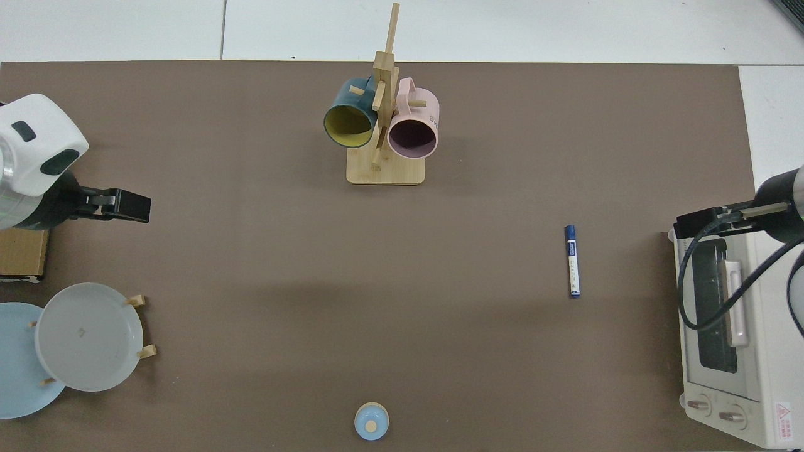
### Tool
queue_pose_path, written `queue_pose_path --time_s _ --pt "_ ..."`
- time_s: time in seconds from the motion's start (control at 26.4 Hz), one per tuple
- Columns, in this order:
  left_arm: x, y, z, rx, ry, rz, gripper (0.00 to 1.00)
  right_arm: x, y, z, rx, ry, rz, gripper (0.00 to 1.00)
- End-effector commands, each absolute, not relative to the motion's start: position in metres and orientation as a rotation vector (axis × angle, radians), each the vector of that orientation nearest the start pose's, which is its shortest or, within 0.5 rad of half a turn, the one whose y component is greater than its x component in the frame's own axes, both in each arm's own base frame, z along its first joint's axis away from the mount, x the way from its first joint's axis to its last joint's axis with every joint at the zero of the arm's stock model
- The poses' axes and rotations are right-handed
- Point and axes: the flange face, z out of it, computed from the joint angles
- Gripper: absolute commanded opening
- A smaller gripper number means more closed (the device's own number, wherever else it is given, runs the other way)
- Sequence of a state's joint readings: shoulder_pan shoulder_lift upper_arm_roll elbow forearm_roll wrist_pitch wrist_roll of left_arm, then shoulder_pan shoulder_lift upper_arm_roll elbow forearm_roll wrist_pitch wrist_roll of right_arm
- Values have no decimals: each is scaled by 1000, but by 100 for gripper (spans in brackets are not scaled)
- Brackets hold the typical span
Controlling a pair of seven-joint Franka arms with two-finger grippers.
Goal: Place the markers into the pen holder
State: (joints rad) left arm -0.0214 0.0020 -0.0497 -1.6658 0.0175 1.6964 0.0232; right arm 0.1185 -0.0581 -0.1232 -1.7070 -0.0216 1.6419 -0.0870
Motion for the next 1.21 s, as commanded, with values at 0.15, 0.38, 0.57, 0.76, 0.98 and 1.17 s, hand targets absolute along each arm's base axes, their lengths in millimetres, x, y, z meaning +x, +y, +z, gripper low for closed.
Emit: queue_pose_path --time_s 0.15,0.38,0.57,0.76,0.98,1.17 --pt "560 -40 594 -3132 157 -31 100 537 -10 600 -3165 -144 44 100" --pt "560 -43 594 -3133 157 -31 100 536 -11 600 -3160 -144 58 100" --pt "558 -42 596 -3133 147 -34 100 537 -9 601 -3146 -154 40 100" --pt "557 -41 595 -3133 143 -17 100 534 -3 599 -3141 -154 32 100" --pt "556 -40 596 -3133 143 -15 100 542 0 569 -3144 -158 1 100" --pt "555 -36 595 -3132 135 -7 100 553 3 519 -3146 -160 -33 100"
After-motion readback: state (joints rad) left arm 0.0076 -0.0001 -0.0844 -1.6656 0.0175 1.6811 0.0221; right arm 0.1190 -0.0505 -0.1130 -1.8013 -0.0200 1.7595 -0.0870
